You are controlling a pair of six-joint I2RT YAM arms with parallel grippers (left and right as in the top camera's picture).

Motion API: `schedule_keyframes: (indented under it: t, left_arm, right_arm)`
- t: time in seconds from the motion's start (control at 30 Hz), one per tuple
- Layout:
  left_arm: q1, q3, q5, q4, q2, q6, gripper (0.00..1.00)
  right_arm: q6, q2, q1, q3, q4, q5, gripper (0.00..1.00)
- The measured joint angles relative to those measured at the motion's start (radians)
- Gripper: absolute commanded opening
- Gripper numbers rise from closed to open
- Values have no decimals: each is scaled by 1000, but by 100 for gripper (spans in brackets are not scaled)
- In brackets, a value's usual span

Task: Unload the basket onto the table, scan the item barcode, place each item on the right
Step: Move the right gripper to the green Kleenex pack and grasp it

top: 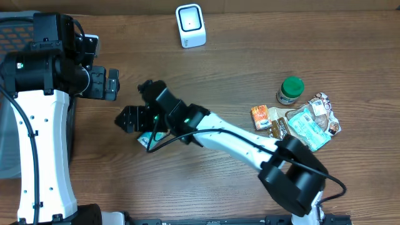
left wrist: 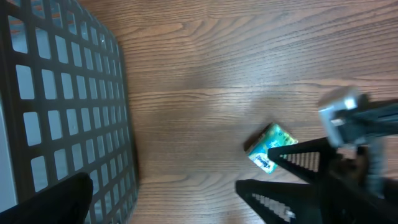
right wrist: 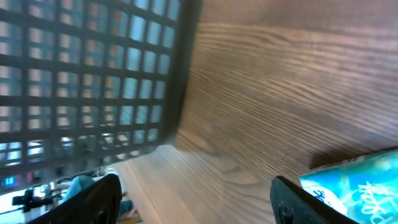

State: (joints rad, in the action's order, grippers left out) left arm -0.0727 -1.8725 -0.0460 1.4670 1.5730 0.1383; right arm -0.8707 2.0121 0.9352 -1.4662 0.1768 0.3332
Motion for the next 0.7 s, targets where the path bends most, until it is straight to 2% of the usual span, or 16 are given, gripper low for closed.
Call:
schedule_keyframes:
  t: [0.2,0.47,0.7]
  left_arm:
    - [0,0,0,0,0,0,100]
    - [0,0,0,0,0,0,99]
    - [0,0,0,0,0,0,100]
  right_arm:
    - [-12,71,23,0,23,-37,77]
    - [-15,99,19,0,155,-52,79]
    - [95,99,-31,-6,309,10,80]
